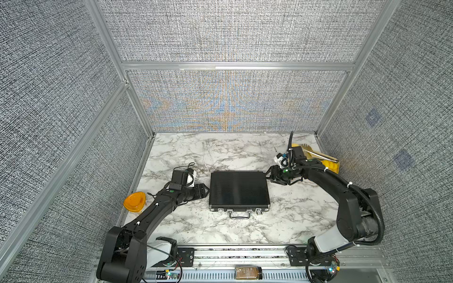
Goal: Close the poker set cases
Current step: Close the lid of the poker set case, then adjust the poker set case at the center of the board.
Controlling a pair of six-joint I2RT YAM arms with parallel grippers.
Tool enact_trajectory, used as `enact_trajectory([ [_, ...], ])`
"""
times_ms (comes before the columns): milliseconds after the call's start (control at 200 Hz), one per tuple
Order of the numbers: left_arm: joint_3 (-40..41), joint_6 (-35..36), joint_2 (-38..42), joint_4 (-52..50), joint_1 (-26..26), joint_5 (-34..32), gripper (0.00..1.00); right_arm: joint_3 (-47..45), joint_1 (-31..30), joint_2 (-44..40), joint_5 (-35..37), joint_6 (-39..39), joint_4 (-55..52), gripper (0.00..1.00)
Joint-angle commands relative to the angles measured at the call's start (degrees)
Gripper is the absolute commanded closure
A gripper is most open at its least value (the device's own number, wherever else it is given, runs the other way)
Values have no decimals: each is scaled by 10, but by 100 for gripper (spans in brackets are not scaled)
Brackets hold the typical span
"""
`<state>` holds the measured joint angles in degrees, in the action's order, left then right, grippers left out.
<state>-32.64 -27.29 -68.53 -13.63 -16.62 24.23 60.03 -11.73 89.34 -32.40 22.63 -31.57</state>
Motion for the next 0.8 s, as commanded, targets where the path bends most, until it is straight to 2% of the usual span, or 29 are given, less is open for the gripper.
enact_trajectory([
  [0, 7, -21, 1, 33, -25, 10, 25, -19, -8, -3, 11, -1, 30, 36],
  [350, 19, -45, -20, 65, -58, 5, 25, -94, -21, -5, 29, 9, 81, 36],
  [595, 20, -52, -40, 69, -76, 3, 26, -109, -29, 17, 25, 8, 117, 36],
  [795, 27, -58, -44, 68, -84, -1, 30, -111, -53, 50, 5, 6, 141, 38],
])
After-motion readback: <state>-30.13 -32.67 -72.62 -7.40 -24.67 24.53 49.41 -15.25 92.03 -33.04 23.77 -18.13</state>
